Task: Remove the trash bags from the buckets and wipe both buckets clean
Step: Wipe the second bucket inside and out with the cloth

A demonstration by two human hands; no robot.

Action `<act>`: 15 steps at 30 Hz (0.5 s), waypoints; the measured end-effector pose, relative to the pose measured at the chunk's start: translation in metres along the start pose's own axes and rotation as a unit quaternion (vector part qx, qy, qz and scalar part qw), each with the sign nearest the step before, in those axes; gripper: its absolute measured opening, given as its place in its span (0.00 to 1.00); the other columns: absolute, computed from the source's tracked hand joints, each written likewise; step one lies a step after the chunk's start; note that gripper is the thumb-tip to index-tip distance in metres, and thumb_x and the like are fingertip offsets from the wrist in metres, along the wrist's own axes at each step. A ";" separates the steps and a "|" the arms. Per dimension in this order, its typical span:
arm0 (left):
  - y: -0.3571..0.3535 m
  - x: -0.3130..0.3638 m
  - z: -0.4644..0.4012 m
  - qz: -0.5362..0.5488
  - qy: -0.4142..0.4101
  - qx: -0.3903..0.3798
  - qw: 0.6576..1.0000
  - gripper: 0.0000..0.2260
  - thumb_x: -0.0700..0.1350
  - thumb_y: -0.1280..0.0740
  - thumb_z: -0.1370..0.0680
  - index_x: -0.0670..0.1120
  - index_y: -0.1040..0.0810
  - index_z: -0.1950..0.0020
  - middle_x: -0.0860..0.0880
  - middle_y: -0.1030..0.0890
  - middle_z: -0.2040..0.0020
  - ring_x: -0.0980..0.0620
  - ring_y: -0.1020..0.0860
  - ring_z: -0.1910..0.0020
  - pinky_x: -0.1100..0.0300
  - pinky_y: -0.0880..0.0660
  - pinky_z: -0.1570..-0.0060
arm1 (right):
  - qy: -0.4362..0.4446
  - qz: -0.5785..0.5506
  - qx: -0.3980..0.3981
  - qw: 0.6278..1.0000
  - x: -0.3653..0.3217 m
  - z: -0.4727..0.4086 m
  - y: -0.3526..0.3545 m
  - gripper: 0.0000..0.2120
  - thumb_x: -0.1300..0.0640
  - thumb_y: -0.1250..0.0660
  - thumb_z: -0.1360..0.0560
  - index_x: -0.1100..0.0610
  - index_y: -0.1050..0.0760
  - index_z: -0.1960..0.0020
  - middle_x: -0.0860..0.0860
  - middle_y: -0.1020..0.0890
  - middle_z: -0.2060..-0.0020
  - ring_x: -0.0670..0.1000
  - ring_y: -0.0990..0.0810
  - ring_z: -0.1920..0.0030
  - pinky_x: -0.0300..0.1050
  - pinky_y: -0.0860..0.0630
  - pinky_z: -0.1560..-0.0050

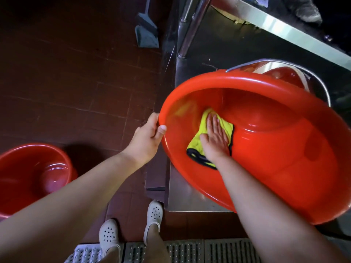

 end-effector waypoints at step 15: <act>-0.059 -0.028 0.043 0.180 0.155 -0.066 0.969 0.10 0.37 0.42 0.19 0.49 0.32 0.40 0.51 0.21 0.48 0.56 0.21 0.48 0.62 0.22 0.48 | -0.060 -0.023 0.007 0.998 0.006 0.003 -0.003 0.31 0.41 0.51 0.20 0.49 0.57 0.23 0.50 0.55 0.23 0.48 0.57 0.23 0.49 0.58 0.26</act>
Point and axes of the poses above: each hand's wrist, its own z-axis away from the middle knuckle, its own y-axis out of the back of the hand, x = y × z, the point moved 7 cm from there along -z, towards the middle knuckle
